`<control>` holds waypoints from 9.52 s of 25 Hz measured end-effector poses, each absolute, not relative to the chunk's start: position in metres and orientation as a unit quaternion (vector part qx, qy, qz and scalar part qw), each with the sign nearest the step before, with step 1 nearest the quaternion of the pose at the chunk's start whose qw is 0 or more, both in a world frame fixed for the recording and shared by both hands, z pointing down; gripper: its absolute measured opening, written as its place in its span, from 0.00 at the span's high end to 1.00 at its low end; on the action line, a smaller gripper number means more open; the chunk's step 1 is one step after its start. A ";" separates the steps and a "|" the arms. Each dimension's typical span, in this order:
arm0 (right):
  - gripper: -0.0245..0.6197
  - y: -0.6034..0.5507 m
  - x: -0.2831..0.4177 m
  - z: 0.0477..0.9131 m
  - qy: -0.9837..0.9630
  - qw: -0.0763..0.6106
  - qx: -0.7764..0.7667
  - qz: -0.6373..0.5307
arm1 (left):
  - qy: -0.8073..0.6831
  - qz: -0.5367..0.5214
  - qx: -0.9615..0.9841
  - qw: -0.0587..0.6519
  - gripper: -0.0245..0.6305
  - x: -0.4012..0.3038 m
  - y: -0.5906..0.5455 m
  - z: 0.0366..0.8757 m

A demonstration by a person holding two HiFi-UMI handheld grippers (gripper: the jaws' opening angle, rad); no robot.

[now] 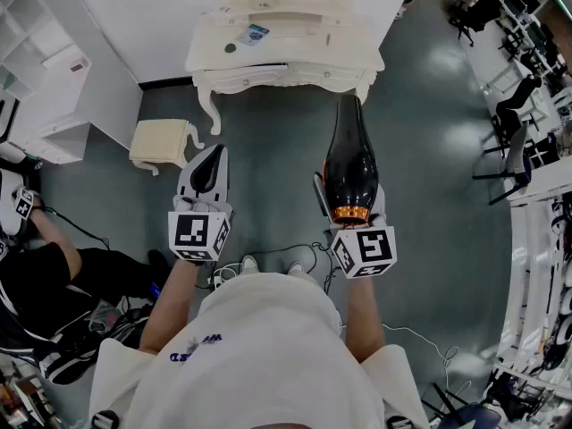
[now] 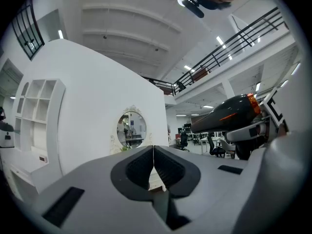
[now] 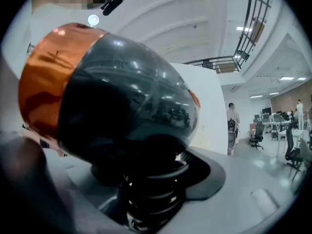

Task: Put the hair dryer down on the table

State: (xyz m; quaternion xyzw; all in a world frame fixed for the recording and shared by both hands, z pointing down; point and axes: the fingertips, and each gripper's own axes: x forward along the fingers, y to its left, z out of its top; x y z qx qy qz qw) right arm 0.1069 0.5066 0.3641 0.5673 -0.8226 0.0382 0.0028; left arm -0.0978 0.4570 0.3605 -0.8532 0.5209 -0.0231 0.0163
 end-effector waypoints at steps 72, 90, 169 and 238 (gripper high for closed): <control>0.45 0.359 0.148 0.392 -0.848 0.003 0.523 0.089 | 0.543 -0.032 -0.839 -0.018 0.95 -0.070 0.327 0.404; 0.45 0.215 0.107 0.432 -0.820 -0.008 0.546 0.173 | 0.506 -0.028 -0.861 -0.044 0.95 -0.107 0.183 0.439; 0.45 -0.229 0.077 0.580 -0.830 0.198 0.484 0.195 | 0.492 -0.096 -0.856 -0.126 0.95 -0.057 -0.278 0.563; 0.20 -0.321 0.119 0.750 -0.759 0.261 0.521 0.290 | 0.460 -0.155 -0.860 -0.157 0.95 -0.010 -0.341 0.669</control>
